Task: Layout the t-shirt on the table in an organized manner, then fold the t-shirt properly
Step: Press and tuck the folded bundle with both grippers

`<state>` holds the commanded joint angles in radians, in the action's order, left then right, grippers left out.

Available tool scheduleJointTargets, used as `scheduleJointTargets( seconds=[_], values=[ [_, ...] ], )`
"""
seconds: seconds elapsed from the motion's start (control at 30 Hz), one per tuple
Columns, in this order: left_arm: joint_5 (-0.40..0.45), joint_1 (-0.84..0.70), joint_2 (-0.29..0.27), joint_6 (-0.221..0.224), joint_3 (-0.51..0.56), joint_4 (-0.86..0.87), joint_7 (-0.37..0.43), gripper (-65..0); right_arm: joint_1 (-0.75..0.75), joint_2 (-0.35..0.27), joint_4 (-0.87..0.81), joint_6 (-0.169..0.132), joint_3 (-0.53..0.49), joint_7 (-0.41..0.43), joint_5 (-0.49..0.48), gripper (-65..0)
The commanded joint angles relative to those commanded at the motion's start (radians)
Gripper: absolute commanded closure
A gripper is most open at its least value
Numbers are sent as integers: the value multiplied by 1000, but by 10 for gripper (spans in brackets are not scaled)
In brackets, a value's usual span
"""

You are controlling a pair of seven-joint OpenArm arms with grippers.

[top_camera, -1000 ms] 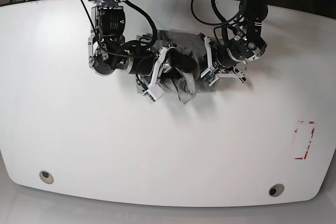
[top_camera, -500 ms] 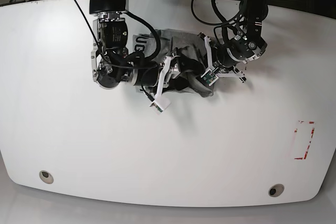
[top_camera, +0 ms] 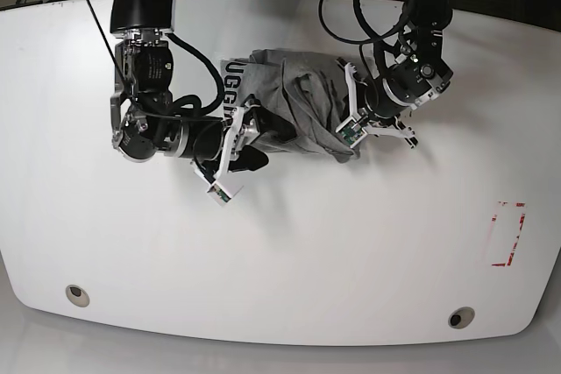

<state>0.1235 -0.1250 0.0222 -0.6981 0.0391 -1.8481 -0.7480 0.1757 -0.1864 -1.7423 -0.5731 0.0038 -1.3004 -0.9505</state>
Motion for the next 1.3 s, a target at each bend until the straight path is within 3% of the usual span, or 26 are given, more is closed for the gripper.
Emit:
scheduleJointTargets(
  seconds=[0.37, 0.6, 0.83, 0.97, 1.17, 1.3],
  values=[
    [-3, 55, 2, 0, -103, -54, 0, -34, -25, -107, 2, -5, -6, 109, 0, -453],
    [-3, 115, -2, 0, -227, -100, 0, -34, -26, -149, 0, -5, -6, 123, 2, -452],
    [2, 114, 5, 0, -249, -91, 0, -34, -74, -173, -2, -6, -8, 126, 2, -443],
    [2, 64, 2, 0, -249, -86, 0, -34, -95, -175, -2, -6, -8, 126, 2, -375],
    [-5, 2, -5, 0, -245, -83, 2, -34, -104, -157, -2, -6, -12, 126, 2, -195],
    [-5, -8, -28, 0, -245, -71, 2, -34, -101, -147, 0, -6, -31, 126, 2, -122]
  ],
)
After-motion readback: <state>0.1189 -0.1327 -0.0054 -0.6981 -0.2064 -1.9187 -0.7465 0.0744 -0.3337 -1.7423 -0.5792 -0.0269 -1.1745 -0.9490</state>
